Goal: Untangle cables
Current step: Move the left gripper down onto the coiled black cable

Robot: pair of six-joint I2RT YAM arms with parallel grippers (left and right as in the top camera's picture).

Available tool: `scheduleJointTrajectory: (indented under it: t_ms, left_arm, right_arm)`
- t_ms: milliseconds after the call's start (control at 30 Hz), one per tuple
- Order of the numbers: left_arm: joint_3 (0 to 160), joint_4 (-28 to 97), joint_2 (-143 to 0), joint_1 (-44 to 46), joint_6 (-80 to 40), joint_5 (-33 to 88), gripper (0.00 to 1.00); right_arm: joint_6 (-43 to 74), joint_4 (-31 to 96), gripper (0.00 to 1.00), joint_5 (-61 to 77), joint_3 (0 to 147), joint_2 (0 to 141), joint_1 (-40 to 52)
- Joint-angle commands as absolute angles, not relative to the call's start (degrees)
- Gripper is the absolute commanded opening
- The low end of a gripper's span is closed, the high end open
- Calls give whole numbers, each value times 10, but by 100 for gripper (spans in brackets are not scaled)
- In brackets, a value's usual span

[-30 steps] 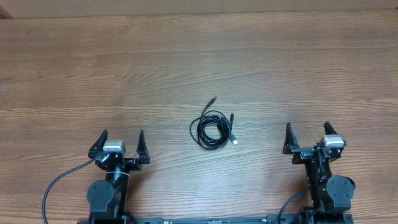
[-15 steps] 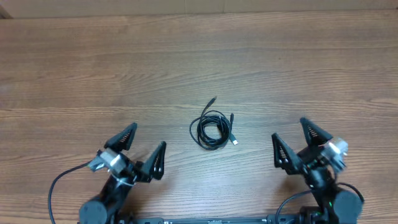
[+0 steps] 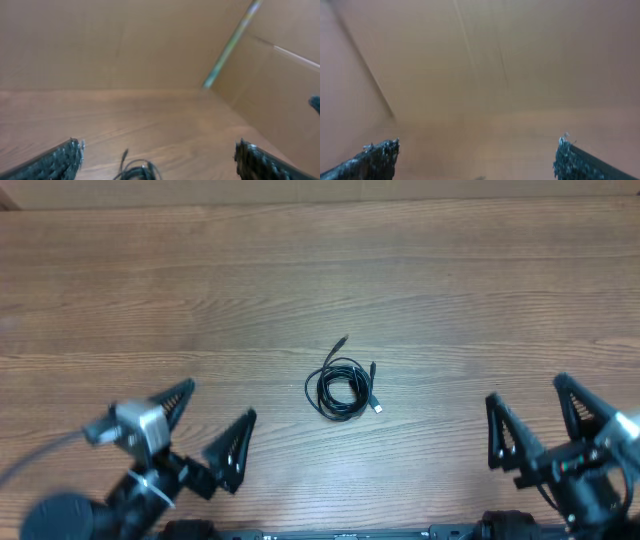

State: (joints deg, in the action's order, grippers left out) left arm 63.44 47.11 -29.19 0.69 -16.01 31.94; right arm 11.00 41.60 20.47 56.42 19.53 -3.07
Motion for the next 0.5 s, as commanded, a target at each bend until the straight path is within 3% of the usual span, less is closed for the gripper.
scheduleJointTrajectory:
  t_ms: [0,233,333,467]
  left_arm:
    - [770,609,-432,4,-94,344,100]
    - [832,729,-579,10,-63,495,100]
    - [832,764,-612,29,-73,439,100]
    - [830,780,-634,75,-147,309,100]
  right_arm:
    - [89,520,100,244,650,293,-34]
    - [89,591,100,506,670,371,-34]
    - [89,605,100,551,670,385,-34]
    - [142,606,100,462,670,405,-34]
